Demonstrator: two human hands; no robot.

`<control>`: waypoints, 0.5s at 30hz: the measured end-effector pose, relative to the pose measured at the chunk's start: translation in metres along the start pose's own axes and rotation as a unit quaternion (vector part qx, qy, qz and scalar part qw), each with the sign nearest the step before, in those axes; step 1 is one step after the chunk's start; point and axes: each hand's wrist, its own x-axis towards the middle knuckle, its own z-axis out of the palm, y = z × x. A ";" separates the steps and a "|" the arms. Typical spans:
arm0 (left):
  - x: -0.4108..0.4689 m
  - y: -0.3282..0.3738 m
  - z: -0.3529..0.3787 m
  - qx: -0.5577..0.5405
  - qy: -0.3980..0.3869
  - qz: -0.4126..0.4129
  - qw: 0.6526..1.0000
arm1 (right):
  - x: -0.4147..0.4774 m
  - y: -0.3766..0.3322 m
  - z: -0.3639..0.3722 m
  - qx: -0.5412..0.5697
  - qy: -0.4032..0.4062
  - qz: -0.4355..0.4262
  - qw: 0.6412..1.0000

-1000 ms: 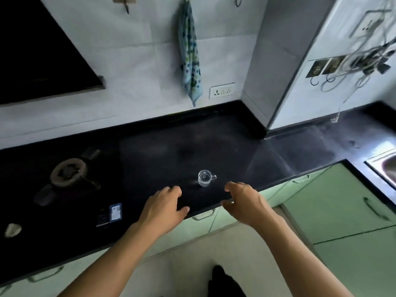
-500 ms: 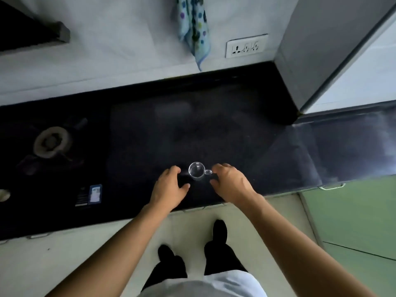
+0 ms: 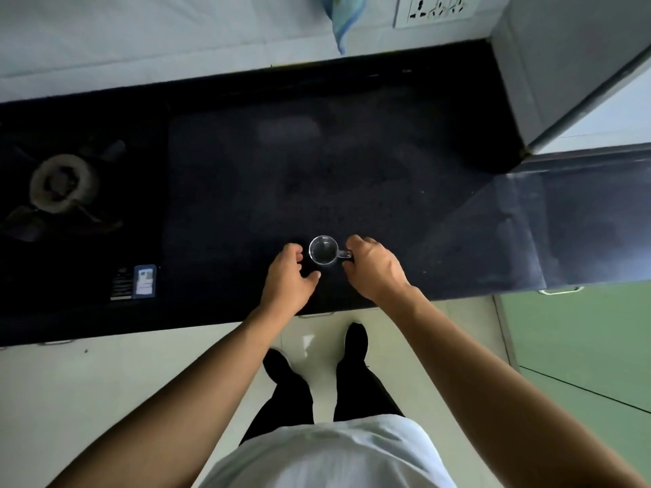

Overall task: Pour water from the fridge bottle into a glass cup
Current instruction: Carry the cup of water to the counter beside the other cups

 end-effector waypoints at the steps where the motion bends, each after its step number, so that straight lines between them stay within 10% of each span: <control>1: 0.001 0.000 0.001 -0.007 0.002 -0.001 1.000 | 0.001 0.000 0.001 0.001 -0.001 0.001 1.000; 15: 0.008 0.006 0.011 -0.104 0.006 0.003 0.995 | 0.010 0.001 0.010 0.040 0.004 0.021 0.999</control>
